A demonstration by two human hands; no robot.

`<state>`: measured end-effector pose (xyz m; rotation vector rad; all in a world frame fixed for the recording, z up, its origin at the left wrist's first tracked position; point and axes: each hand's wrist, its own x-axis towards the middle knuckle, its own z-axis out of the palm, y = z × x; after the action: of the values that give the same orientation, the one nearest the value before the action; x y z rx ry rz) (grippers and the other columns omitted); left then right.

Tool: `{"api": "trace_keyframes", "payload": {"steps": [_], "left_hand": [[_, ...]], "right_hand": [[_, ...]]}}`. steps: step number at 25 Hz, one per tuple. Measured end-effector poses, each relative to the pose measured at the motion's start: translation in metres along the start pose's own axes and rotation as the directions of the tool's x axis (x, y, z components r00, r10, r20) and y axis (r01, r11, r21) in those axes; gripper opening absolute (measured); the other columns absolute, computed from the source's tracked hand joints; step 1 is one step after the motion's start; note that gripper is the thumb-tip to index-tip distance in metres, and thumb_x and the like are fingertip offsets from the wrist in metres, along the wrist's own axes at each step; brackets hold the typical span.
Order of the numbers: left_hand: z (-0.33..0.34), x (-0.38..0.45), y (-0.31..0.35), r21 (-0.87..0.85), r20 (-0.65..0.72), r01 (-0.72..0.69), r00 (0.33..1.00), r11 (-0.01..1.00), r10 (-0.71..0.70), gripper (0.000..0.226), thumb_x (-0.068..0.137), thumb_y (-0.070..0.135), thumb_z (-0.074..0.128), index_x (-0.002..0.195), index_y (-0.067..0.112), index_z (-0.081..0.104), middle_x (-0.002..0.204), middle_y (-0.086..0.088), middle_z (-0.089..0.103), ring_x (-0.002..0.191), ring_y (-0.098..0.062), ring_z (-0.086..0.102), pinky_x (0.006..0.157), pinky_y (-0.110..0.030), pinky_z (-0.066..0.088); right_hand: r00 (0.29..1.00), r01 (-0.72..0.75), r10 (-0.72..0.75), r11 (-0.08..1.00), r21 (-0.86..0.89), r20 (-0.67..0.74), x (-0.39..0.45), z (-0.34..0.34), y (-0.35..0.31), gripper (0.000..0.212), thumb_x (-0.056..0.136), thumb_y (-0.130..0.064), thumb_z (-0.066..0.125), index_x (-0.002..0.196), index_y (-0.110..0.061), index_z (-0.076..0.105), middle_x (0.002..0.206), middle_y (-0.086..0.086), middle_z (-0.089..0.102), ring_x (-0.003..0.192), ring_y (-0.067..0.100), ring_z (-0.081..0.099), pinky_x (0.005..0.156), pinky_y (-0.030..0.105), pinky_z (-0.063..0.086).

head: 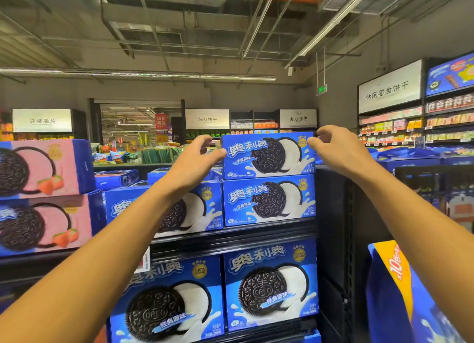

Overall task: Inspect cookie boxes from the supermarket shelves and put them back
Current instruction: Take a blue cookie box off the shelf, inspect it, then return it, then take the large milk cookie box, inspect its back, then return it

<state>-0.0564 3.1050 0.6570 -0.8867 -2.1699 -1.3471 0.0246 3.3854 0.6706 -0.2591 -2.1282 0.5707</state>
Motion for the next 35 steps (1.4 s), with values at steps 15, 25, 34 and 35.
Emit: {"api": "trace_keyframes", "payload": {"steps": [15,25,34,35], "left_hand": [[-0.085,-0.181,-0.065,-0.437,-0.042,0.073,0.994,0.896,-0.102,0.02,0.098,0.01,0.052,0.095,0.016,0.071,0.092,0.0,0.076,0.09,-0.016,0.071,0.087,-0.033,0.054],[-0.052,-0.256,-0.183,-0.486,-0.212,0.451,0.77,0.748,-0.602,0.02,0.098,0.007,0.048,0.105,0.018,0.063,0.108,-0.006,0.065,0.085,-0.011,0.062,0.076,-0.029,0.051],[-0.025,-0.243,-0.189,-0.143,-0.092,0.533,0.832,0.834,-0.548,0.066,0.097,0.015,0.054,0.154,0.013,0.022,0.159,-0.004,0.021,0.145,-0.022,0.025,0.118,-0.045,0.025],[-0.024,-0.242,-0.189,-0.162,-0.092,0.553,0.817,0.818,-0.57,0.066,0.097,0.016,0.054,0.155,0.014,0.021,0.16,-0.003,0.02,0.146,-0.022,0.024,0.118,-0.045,0.025]], "right_hand": [[0.996,-0.078,0.053,0.871,0.486,0.066,-0.172,0.056,-0.058,0.005,0.095,-0.021,0.065,0.096,-0.024,0.069,0.099,0.001,0.073,0.094,0.018,0.067,0.091,0.044,0.054],[0.924,-0.371,0.315,0.603,0.707,0.216,-0.278,0.183,-0.058,0.024,0.099,-0.006,0.055,0.119,-0.017,0.062,0.117,0.003,0.064,0.104,0.017,0.061,0.095,0.036,0.051],[0.874,-0.486,0.345,0.577,0.656,0.343,-0.295,0.232,-0.063,0.05,0.101,-0.007,0.048,0.149,-0.019,0.039,0.146,0.0,0.044,0.121,0.011,0.046,0.099,0.031,0.038],[0.87,-0.493,0.345,0.575,0.653,0.352,-0.295,0.235,-0.062,0.051,0.101,-0.007,0.048,0.149,-0.019,0.038,0.148,0.0,0.044,0.119,0.011,0.046,0.097,0.03,0.038]]}}
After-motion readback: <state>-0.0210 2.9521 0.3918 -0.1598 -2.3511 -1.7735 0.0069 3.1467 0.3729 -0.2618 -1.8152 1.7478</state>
